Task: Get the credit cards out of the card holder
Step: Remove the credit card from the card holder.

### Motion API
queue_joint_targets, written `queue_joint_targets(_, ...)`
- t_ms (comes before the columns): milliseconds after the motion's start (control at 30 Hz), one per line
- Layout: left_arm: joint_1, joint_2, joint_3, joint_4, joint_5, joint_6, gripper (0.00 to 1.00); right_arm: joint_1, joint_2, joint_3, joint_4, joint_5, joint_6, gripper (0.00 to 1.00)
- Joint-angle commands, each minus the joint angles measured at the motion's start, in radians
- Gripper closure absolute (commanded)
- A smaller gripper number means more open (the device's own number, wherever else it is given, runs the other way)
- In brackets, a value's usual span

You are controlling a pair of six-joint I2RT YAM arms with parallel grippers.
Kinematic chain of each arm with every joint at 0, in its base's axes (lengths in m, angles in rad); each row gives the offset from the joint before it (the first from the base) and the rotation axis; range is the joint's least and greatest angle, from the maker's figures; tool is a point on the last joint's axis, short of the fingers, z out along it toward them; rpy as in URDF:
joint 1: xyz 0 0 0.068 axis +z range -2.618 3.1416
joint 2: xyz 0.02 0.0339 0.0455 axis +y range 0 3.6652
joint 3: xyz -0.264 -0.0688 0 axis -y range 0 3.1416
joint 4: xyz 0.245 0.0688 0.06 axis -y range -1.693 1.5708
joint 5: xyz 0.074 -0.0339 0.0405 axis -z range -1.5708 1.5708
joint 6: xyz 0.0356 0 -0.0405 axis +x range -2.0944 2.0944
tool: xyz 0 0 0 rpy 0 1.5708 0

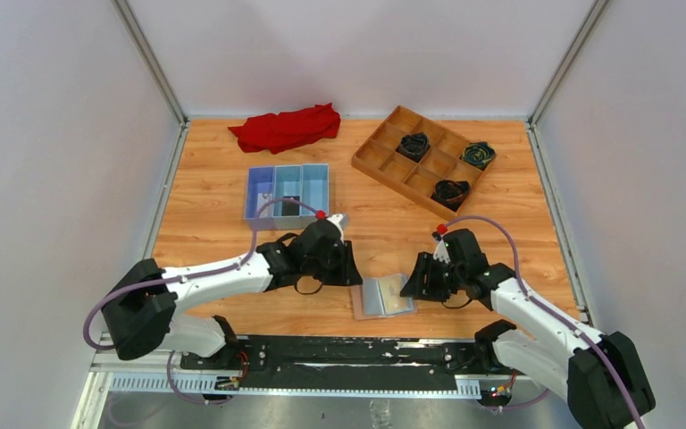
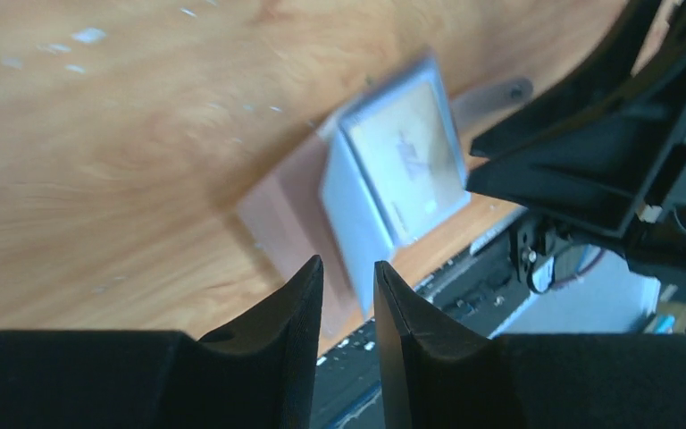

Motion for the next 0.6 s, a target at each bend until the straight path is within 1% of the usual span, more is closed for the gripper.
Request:
queue_joint_targets(0,-0.104,0.045,0.009,0.166,0.018,-0.087,0.69,0.014,-0.039,-0.042,0.079,-0.070,0.067,0.49)
queue_joint_targets(67,-0.143,0.076,0.031,0.170,-0.005,-0.096,0.69,0.014,-0.042,-0.044,0.082,-0.077,0.058,0.49)
queue_joint_targets(133,-0.160,0.096,0.042,0.172,-0.030,-0.111,0.69,0.014,-0.041,-0.046,0.081,-0.081,0.050,0.50)
queue_joint_targets(267,-0.163,0.122,0.044,0.174,-0.075,-0.127,0.69,0.014,-0.050,-0.063,0.086,-0.090,0.050,0.50)
queue_joint_targets(433,-0.163,0.156,0.045,0.175,-0.087,-0.141,0.69,0.014,-0.032,-0.083,0.111,-0.118,0.039,0.50)
queue_joint_targets(567,-0.163,0.124,0.026,0.175,-0.106,-0.128,0.69,0.014,-0.002,-0.094,0.137,-0.147,0.040,0.50)
